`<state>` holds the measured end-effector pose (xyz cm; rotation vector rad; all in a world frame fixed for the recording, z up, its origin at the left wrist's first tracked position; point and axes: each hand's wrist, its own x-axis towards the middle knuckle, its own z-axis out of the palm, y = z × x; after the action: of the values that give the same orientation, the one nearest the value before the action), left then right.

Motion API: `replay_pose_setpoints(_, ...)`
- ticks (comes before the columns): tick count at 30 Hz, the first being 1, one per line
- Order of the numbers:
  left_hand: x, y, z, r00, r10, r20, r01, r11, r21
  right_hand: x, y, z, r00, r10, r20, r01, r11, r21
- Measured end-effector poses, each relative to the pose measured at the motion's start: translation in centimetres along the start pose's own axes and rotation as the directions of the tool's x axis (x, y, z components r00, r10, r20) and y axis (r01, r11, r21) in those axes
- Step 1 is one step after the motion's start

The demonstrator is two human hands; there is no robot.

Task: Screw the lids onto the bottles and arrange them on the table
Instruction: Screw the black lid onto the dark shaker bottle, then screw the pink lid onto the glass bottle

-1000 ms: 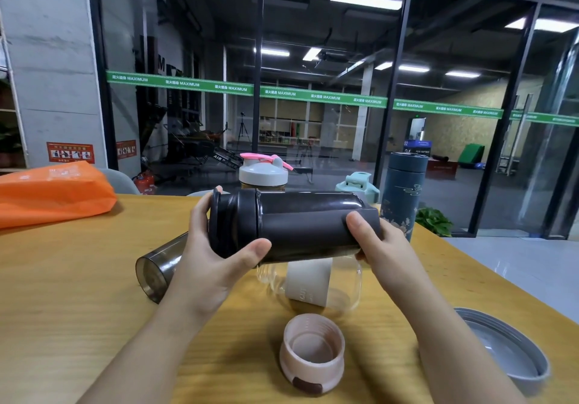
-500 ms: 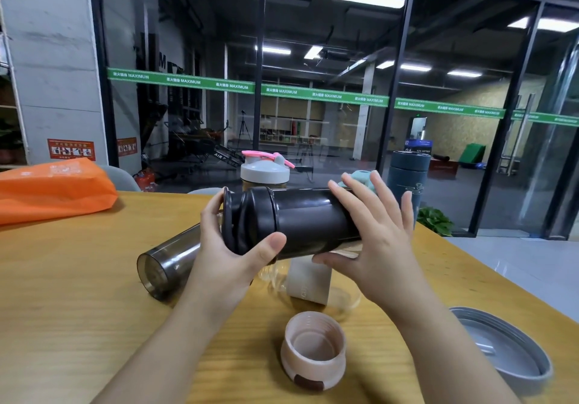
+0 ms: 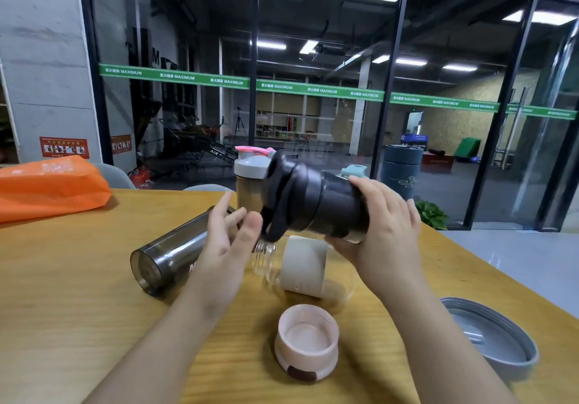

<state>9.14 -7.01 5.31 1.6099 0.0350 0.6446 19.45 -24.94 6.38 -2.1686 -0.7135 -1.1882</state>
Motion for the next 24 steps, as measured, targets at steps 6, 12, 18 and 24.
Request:
replay_pose_setpoints(6,0.4,-0.3,0.0,0.995,-0.082,0.054,0.062,0.949,0.308,0.3,1.1,-0.5,0.964,0.264,-0.013,-0.262,0.960,0.101)
replay_pose_setpoints(12,-0.3,-1.1,0.6,0.895,-0.263,0.359,0.081,0.890,0.449,-0.1,1.4,-0.8,0.871,0.485,0.079,-0.489,0.840,0.233)
replay_pose_setpoints(18,-0.5,-1.7,0.9,0.849,-0.332,0.411,0.071,0.842,0.534,-0.6,1.8,0.2,0.739,0.638,0.216,-0.672,0.677,0.299)
replay_pose_setpoints(24,-0.9,-1.9,1.8,0.855,-0.329,0.400,0.050,0.822,0.568,-0.7,2.4,1.3,0.659,0.709,0.250,-0.751,0.601,0.275)
